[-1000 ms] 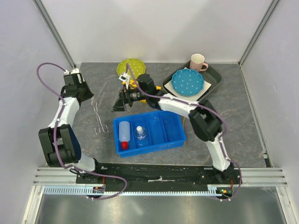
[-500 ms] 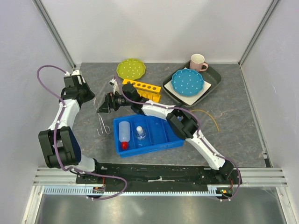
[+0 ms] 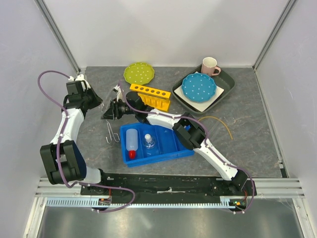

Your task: Organize the chemistry lab equipment

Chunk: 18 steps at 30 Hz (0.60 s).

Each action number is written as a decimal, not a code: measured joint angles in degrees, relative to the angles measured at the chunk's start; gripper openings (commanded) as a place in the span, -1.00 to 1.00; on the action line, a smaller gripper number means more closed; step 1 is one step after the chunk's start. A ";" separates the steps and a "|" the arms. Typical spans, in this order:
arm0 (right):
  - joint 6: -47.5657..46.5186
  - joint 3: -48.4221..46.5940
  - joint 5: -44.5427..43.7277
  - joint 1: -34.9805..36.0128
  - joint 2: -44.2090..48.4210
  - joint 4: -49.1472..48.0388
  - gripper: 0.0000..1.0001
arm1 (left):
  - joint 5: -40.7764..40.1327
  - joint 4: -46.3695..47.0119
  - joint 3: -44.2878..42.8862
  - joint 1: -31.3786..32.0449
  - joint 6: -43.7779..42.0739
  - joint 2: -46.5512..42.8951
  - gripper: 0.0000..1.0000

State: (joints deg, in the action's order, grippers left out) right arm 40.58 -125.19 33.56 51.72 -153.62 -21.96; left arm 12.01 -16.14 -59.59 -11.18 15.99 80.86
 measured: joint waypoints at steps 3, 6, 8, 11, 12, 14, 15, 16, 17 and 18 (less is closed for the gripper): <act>0.09 -0.83 -0.04 0.09 -0.04 -0.37 -0.60 | 0.70 0.02 0.00 0.00 0.28 -0.46 -0.95; 0.61 -1.01 0.00 0.07 -0.04 -0.85 -0.75 | 1.27 -0.20 -0.02 -0.02 0.68 -1.44 -0.62; 0.98 -1.01 0.07 -0.22 -0.04 -1.20 -0.80 | 1.22 -0.52 -0.02 -0.15 0.81 -2.21 -0.09; 3.04 -1.01 0.48 -0.66 -0.04 -3.08 -0.85 | 2.01 -1.92 -0.57 -0.35 2.51 -3.82 0.34; 3.96 -1.01 0.70 -0.92 -0.02 -4.07 -0.85 | 2.16 -2.60 -1.09 -0.31 2.97 -4.63 0.41; 6.29 -1.01 1.29 -1.33 0.04 -5.97 -0.86 | 2.27 -4.46 -2.64 -0.31 3.56 -6.60 0.57; 7.45 -0.90 1.53 -1.53 0.15 -7.04 -0.87 | 2.29 -5.16 -3.67 -0.31 3.72 -7.85 0.59; 8.83 -0.79 1.84 -1.73 0.37 -8.11 -0.87 | 2.34 -5.70 -4.87 -0.33 3.91 -9.38 0.65; 9.90 -0.66 2.12 -1.90 0.68 -8.83 -0.87 | 2.49 -6.34 -6.12 -0.33 4.00 -11.04 0.68; 11.37 0.00 2.40 -2.19 1.40 -9.88 -0.88 | 2.75 -6.60 -7.19 -0.33 4.02 -12.72 0.68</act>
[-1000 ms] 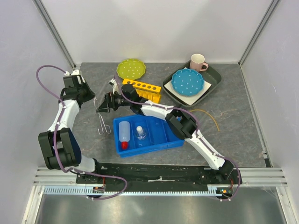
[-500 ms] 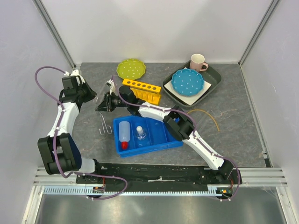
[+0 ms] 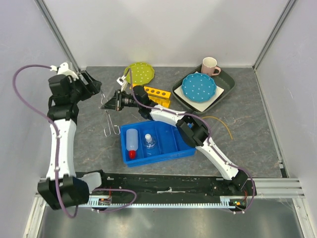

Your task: Organize the chemistry lab equipment

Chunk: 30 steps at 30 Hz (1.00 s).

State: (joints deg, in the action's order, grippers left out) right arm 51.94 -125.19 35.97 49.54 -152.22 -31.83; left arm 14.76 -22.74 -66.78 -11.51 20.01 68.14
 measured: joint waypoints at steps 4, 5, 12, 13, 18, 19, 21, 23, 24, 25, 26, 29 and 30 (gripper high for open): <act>4.70 3.02 1.20 -1.14 4.22 -3.50 -0.88 | 3.43 -0.55 -3.43 0.00 0.17 -8.35 0.72; 5.86 3.96 1.77 -1.55 5.77 -4.50 -0.88 | 5.09 -0.63 -3.91 0.00 0.28 -10.36 0.72; 10.86 15.76 7.72 -6.88 22.38 -10.08 -0.88 | 23.69 1.84 -2.56 0.02 4.24 -17.94 0.72; 11.32 18.29 8.98 -7.98 25.29 -10.84 -0.88 | 26.69 3.28 -1.27 0.02 5.68 -18.40 0.72; 13.35 30.45 14.32 -13.66 38.16 -14.14 -0.87 | 35.17 8.68 4.20 3.87 11.63 -17.92 0.71; 13.57 32.81 15.28 -14.73 40.30 -14.73 -0.87 | 34.88 9.29 4.72 6.64 12.15 -17.27 0.70; 13.97 36.96 16.61 -16.26 43.82 -14.95 -0.86 | 33.57 10.10 5.35 15.54 12.57 -15.85 0.69; 14.12 41.79 17.79 -17.27 47.56 -15.12 -0.85 | 31.82 11.23 6.01 24.70 12.70 -14.45 0.68; 14.08 43.21 18.29 -17.57 48.65 -15.02 -0.85 | 30.95 12.31 6.73 28.59 13.00 -13.97 0.67; 14.03 44.96 18.45 -17.75 50.03 -14.84 -0.84 | 29.97 13.97 7.89 31.45 13.62 -13.68 0.62; 13.75 46.71 18.82 -18.01 51.41 -14.36 -0.84 | 29.11 15.80 9.16 33.90 14.36 -13.44 0.61; 12.35 51.32 19.74 -18.60 55.36 -12.59 -0.83 | 25.14 20.17 12.26 39.78 16.33 -12.22 0.41; 11.89 52.50 19.89 -18.69 56.41 -12.04 -0.83 | 24.02 20.94 12.55 41.00 16.81 -11.54 0.37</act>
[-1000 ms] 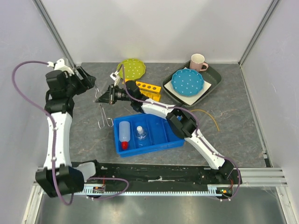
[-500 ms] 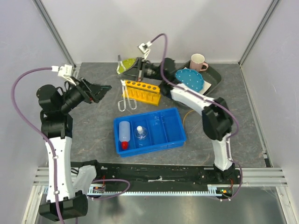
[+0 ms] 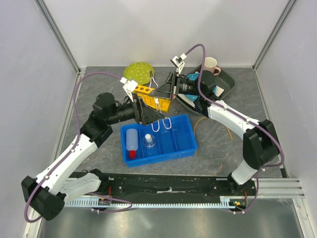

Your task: Organize the chemistry lab equipment

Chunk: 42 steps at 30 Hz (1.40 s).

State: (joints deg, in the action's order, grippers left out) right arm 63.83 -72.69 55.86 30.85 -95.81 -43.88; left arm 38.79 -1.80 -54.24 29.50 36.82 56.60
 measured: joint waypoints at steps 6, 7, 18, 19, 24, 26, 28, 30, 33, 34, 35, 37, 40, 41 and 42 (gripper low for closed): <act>-5.01 6.82 -0.04 -0.35 7.34 5.20 -0.81 | -7.54 5.60 1.18 6.91 3.43 4.35 -0.50; -5.33 7.21 0.07 -0.35 8.26 6.01 -0.82 | -9.16 6.05 1.49 7.61 3.80 4.87 -0.57; -10.58 10.45 -0.61 -1.49 13.51 11.15 0.29 | -11.74 14.08 7.56 9.86 10.58 3.28 -0.96; -12.81 10.45 -0.61 -1.86 14.03 12.92 0.41 | -11.80 14.19 8.52 9.84 11.37 2.58 -0.96; -29.79 9.55 0.09 -6.73 18.93 27.98 0.76 | -12.76 12.07 13.05 9.75 14.58 -2.62 -0.96; -36.96 9.53 0.76 -10.47 21.33 34.01 0.79 | -12.79 9.49 13.92 9.75 15.69 -4.37 -0.96; -42.80 9.81 0.90 -14.16 23.54 38.58 0.86 | -12.68 6.60 14.32 9.75 17.16 -4.96 -0.96; -48.76 11.78 1.03 -18.16 26.47 42.49 0.89 | -12.17 3.23 14.34 9.75 18.88 -4.33 -0.96; -56.00 16.61 1.01 -22.25 30.60 47.32 0.91 | -11.74 -1.88 14.36 10.14 20.83 -2.05 -0.96; -57.86 18.10 1.05 -23.30 31.47 48.70 0.91 | -11.76 -3.21 14.36 10.32 21.20 -1.40 -0.96; -59.56 19.54 1.14 -24.26 32.15 49.86 0.92 | -11.78 -4.87 14.36 10.56 21.55 -0.50 -0.96; -62.10 22.14 1.33 -26.21 32.89 51.60 0.92 | -12.00 -7.41 14.34 11.28 22.14 1.38 -0.96; -64.37 25.07 1.81 -29.00 33.38 53.29 0.93 | -13.40 -10.32 14.34 13.18 22.75 4.55 -0.96; -64.92 25.79 2.16 -30.12 33.53 53.72 0.93 | -13.75 -11.02 14.34 13.92 23.02 5.60 -0.96; -65.24 26.40 2.62 -31.15 33.77 53.90 0.93 | -14.10 -11.56 14.34 14.53 23.23 6.45 -0.96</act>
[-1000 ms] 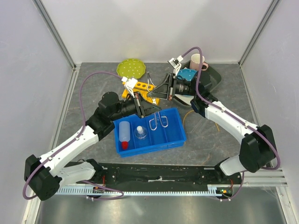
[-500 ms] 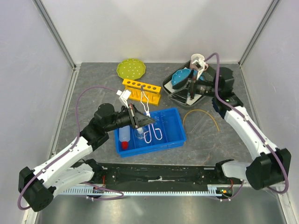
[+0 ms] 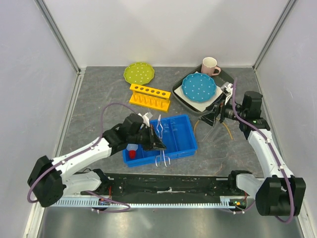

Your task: Organize the chemistry lab equipment

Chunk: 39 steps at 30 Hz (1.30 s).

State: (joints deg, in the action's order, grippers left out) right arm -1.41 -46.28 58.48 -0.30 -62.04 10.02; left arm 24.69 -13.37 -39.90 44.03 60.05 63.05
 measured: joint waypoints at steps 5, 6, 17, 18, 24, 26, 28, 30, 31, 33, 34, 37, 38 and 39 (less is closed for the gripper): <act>0.20 1.99 2.80 -5.22 2.73 -1.01 0.94 | -2.73 -1.57 -0.90 2.99 0.81 6.36 -0.94; 0.55 2.29 3.48 -6.05 3.34 -1.68 0.94 | -3.34 -1.64 -1.16 3.30 0.94 7.65 -0.93; 6.16 4.07 7.82 -11.28 6.88 -8.13 0.96 | -5.29 -2.25 -4.76 4.11 2.58 14.64 -0.84; 6.45 4.20 8.11 -11.41 6.95 -8.68 0.96 | -5.31 -2.38 -4.96 4.11 2.73 14.86 -0.84; 7.91 4.59 9.01 -12.35 7.58 -9.94 0.96 | -5.22 -3.26 -7.48 4.11 3.41 17.44 -0.81; 8.28 4.61 9.20 -12.74 7.72 -10.36 0.96 | -5.20 -3.39 -8.26 4.11 3.56 17.97 -0.79; 8.72 4.63 9.42 -13.09 7.76 -10.71 0.96 | -5.20 -3.63 -8.59 4.11 3.63 18.01 -0.78; 9.18 4.63 9.70 -13.33 7.78 -11.08 0.96 | -5.20 -3.96 -8.66 4.11 3.76 18.01 -0.74; 9.27 4.63 9.77 -13.40 7.78 -11.26 0.96 | -5.20 -4.22 -8.66 4.13 3.91 17.97 -0.69; 9.62 4.63 9.97 -13.46 7.78 -11.72 0.96 | -5.22 -4.33 -8.57 4.28 4.09 17.86 -0.66; 9.79 4.63 10.12 -13.46 7.78 -11.85 0.96 | -5.22 -4.35 -8.48 4.37 4.20 17.77 -0.62; 10.19 4.68 10.29 -13.49 7.78 -12.37 0.96 | -5.20 -4.46 -8.44 4.50 4.39 17.57 -0.56; 10.25 4.68 10.29 -13.49 7.78 -12.50 0.96 | -5.20 -4.46 -8.46 4.50 4.44 17.55 -0.56; 10.32 4.68 10.29 -13.49 7.78 -12.59 0.96 | -5.18 -4.46 -8.46 4.48 4.46 17.55 -0.52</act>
State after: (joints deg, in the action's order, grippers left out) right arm 8.91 -41.60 68.77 -13.78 -54.26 -2.57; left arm 19.51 -17.82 -48.36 48.51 64.51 80.60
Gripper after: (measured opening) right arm 0.980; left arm 0.215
